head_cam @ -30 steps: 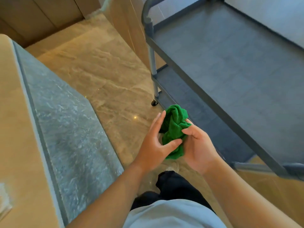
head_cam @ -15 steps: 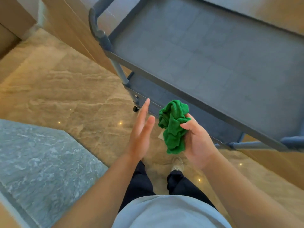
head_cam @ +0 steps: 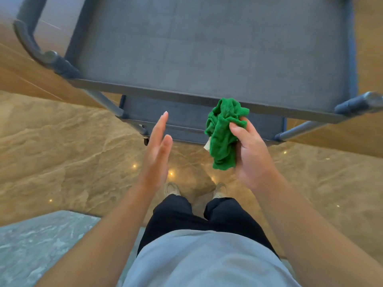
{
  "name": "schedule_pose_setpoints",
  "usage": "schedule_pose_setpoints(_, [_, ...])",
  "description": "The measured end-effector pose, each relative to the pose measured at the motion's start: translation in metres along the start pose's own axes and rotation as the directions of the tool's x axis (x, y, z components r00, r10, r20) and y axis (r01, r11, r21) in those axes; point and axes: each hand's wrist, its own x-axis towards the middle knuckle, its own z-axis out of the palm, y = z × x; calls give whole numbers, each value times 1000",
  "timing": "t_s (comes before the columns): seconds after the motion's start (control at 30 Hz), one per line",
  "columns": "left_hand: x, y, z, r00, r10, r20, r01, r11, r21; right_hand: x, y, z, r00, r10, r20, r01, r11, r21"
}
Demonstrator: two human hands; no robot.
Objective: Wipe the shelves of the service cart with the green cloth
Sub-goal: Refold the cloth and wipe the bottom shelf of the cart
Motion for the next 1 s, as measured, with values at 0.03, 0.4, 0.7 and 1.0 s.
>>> schedule_pose_setpoints(0.03, [2, -3, 3, 1000, 4, -22, -4, 1000, 14, 4, 0, -5, 1000, -9, -17, 9, 1000, -11])
schedule_pose_setpoints(0.4, [39, -51, 38, 998, -58, -31, 58, 998, 3, 46, 29, -63, 980, -65, -189, 44, 993, -109])
schedule_pose_setpoints(0.7, [96, -177, 14, 998, -23, -56, 30, 992, 120, 129, 123, -107, 974, -39, -223, 25, 998, -65])
schedule_pose_setpoints(1.0, [147, -293, 13, 994, 106, -22, -103, 989, 106, 211, 195, -150, 991, -85, -99, 72, 990, -121])
